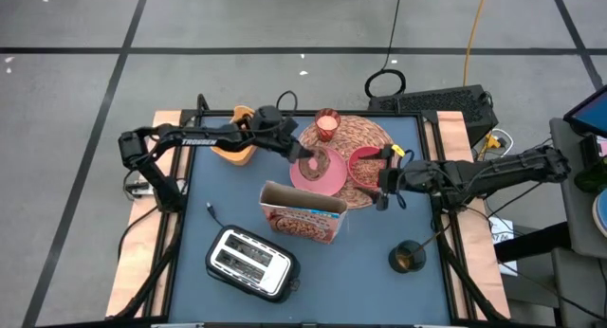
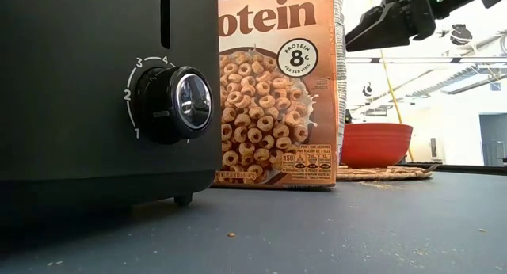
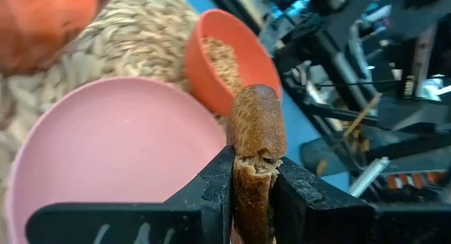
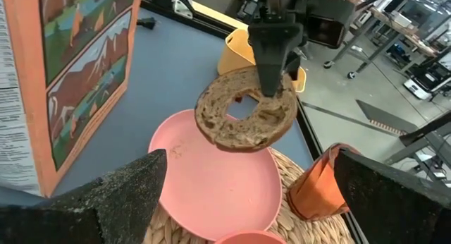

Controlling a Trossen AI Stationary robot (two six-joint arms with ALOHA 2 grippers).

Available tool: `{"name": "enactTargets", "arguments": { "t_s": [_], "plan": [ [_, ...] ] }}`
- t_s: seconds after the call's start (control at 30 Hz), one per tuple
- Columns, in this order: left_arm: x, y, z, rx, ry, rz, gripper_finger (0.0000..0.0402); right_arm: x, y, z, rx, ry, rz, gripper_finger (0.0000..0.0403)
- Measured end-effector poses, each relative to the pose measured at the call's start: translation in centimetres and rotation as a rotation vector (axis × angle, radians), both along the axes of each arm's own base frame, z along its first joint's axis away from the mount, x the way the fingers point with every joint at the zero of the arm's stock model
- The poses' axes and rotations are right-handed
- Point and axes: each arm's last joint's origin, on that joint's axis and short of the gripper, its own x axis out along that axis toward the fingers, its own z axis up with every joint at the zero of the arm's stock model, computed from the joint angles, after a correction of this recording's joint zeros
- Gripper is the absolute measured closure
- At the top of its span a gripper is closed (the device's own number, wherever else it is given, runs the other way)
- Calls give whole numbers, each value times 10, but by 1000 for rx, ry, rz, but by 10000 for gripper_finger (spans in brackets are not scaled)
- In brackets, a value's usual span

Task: Arrange a breakfast setting
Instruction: Put the bagel on the pink plate

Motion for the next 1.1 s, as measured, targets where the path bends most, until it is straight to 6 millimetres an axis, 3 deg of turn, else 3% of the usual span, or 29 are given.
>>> {"name": "enactTargets", "arguments": {
  "t_s": [0.63, 1.1],
  "plan": [
    [3, -11, -5, 50, 85, 121, 332, 0, -1, 0, -21, 3, 3, 7],
    [19, -7, -49, -53, 164, 145, 332, 0, -1, 1, -21, -1, 3, 7]
  ]
}}
